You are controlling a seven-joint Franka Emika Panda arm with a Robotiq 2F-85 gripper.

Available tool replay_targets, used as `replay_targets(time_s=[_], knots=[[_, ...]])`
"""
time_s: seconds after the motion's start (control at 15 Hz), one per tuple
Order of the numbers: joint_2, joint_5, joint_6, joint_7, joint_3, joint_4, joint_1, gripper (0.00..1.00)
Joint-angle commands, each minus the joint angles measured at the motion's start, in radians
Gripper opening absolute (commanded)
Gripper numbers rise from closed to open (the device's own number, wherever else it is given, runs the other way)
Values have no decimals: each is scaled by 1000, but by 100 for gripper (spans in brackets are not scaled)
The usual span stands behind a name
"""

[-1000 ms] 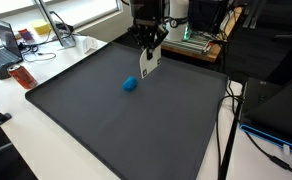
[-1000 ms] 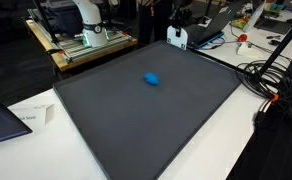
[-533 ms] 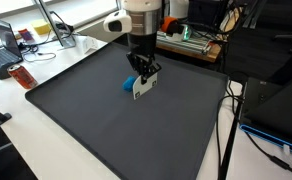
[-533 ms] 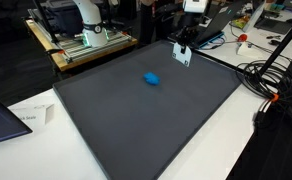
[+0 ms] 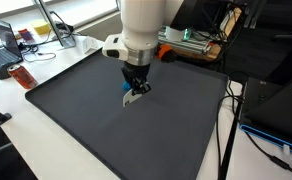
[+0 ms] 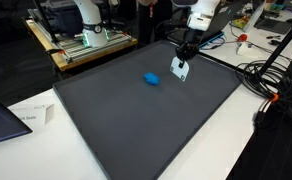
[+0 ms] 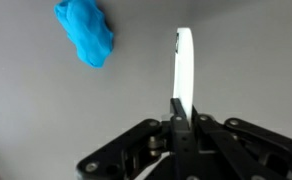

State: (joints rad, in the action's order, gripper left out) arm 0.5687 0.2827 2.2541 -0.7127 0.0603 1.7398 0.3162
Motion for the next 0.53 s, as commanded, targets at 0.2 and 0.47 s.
replay_targets(time_s=[0.2, 0.47], knots=[[107, 91, -134, -50, 48, -117, 30, 1], [147, 133, -187, -66, 69, -148, 37, 1]])
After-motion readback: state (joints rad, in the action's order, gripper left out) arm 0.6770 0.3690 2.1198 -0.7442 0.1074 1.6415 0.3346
